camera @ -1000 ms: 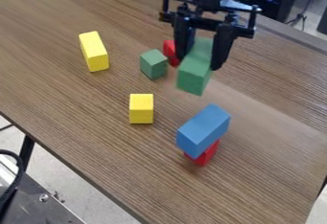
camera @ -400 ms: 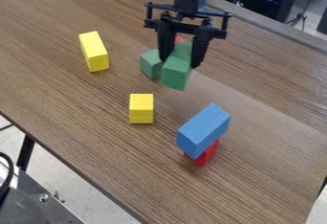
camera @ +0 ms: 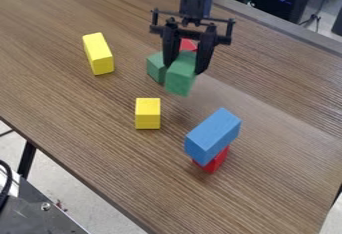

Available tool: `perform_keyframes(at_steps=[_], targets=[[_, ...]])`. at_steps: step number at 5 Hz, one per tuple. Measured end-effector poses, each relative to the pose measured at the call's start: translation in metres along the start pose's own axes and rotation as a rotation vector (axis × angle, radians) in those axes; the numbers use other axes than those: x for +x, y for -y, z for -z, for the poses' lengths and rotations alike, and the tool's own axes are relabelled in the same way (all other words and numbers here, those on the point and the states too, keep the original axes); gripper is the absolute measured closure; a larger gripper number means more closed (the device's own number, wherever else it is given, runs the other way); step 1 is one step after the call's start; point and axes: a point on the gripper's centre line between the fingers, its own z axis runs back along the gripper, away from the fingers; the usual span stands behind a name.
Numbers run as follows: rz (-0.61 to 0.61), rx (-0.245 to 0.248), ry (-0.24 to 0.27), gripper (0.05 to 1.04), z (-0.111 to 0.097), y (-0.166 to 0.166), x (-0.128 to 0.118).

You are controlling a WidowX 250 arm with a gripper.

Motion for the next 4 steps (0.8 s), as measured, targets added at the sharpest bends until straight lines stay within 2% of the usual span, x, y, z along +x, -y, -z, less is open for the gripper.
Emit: perform_keyframes(at_steps=[1, 2, 3, 4], targets=[[0.01, 0.032, -0.095, 0.522, 0.001, 0.001, 0.0], [0.031, 0.066, -0.094, 0.473, 0.003, 0.004, 0.0], [0.036, 0.082, -0.091, 0.179, 0.016, 0.004, -0.001], [0.053, 0.055, 0.019, 0.081, 0.005, 0.006, -0.007]])
